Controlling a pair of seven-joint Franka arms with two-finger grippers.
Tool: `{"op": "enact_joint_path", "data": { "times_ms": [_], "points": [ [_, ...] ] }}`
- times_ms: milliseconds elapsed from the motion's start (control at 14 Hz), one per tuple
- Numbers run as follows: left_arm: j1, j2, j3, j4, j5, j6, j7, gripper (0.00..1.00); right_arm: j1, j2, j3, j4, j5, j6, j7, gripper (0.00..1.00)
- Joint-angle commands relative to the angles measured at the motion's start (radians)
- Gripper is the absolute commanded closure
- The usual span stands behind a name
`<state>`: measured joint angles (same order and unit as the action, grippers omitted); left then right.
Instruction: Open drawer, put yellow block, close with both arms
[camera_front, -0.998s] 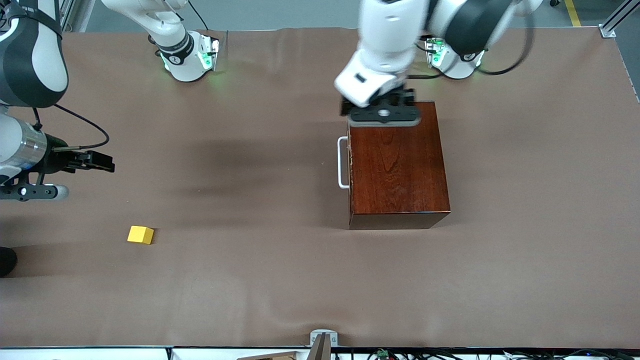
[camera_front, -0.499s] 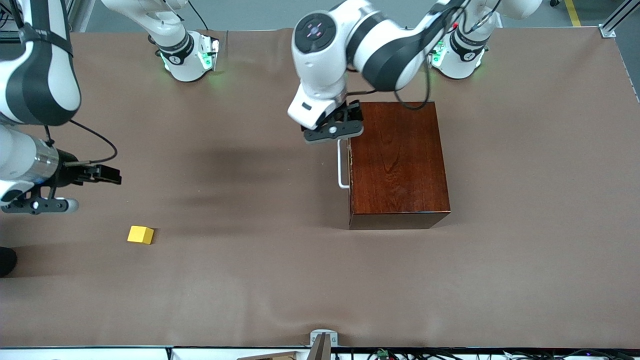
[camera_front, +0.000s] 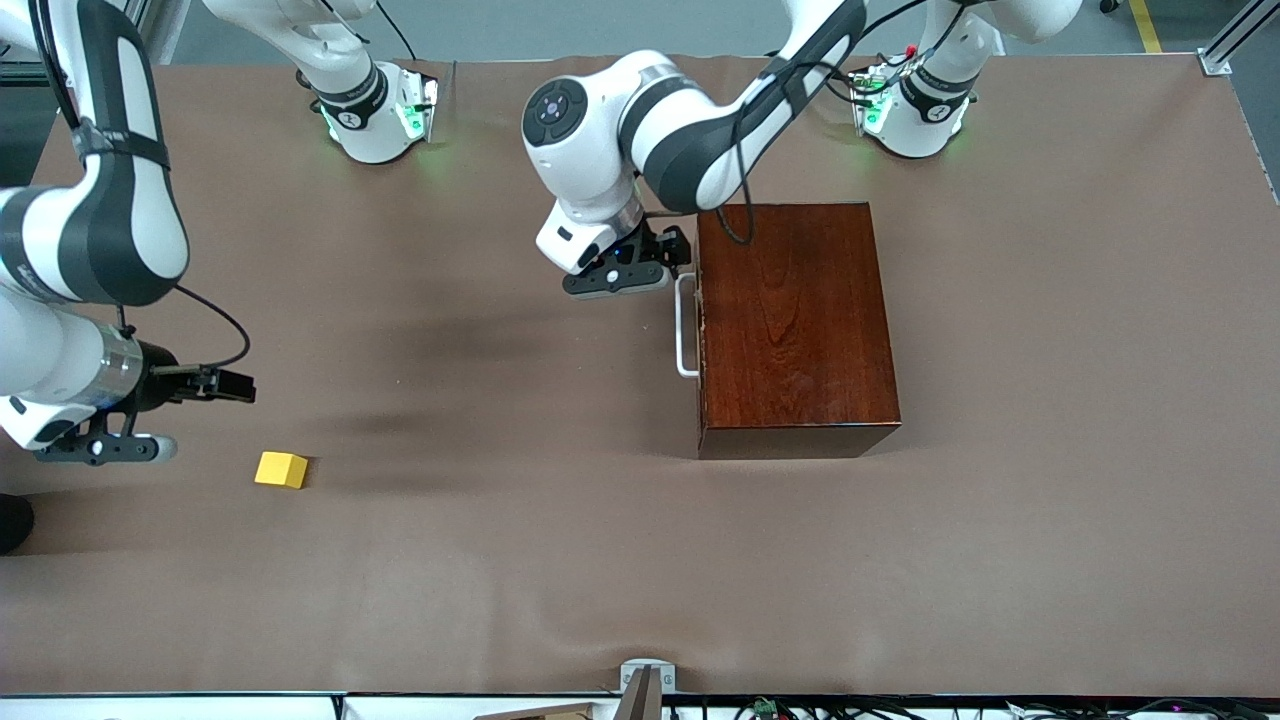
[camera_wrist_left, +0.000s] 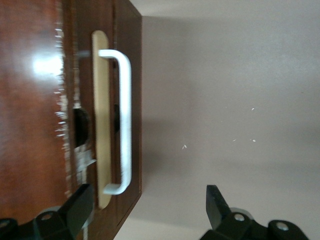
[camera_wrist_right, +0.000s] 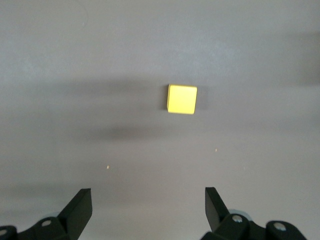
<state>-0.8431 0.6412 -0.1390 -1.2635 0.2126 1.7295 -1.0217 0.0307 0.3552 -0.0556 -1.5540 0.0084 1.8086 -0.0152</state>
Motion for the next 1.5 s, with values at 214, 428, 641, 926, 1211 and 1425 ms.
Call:
{"op": "enact_joint_path", "data": {
  "times_ms": [214, 428, 641, 926, 1211, 1425],
  "points": [
    [-0.014, 0.045, 0.012, 0.032, 0.091, 0.025, 0.116, 0.0, -0.04, 0.03, 0.003, -0.126, -0.002, 0.204, -0.002, 0.0],
    [-0.014, 0.066, 0.012, 0.03, 0.094, 0.025, 0.124, 0.0, -0.055, 0.088, 0.003, -0.124, -0.001, 0.279, 0.0, 0.0],
    [-0.008, 0.075, 0.012, 0.021, 0.111, 0.025, 0.169, 0.0, -0.061, 0.136, 0.003, -0.123, -0.001, 0.336, 0.0, 0.0],
    [-0.002, 0.092, 0.012, 0.019, 0.119, 0.025, 0.172, 0.0, -0.063, 0.172, 0.003, -0.12, -0.002, 0.359, 0.0, 0.0],
    [-0.001, 0.109, 0.013, 0.019, 0.12, 0.025, 0.173, 0.0, -0.075, 0.214, 0.003, -0.121, -0.002, 0.391, 0.0, 0.0],
    [-0.002, 0.117, 0.036, 0.019, 0.117, 0.025, 0.169, 0.0, -0.086, 0.237, 0.003, -0.121, -0.002, 0.422, -0.011, 0.0]
  ]
}}
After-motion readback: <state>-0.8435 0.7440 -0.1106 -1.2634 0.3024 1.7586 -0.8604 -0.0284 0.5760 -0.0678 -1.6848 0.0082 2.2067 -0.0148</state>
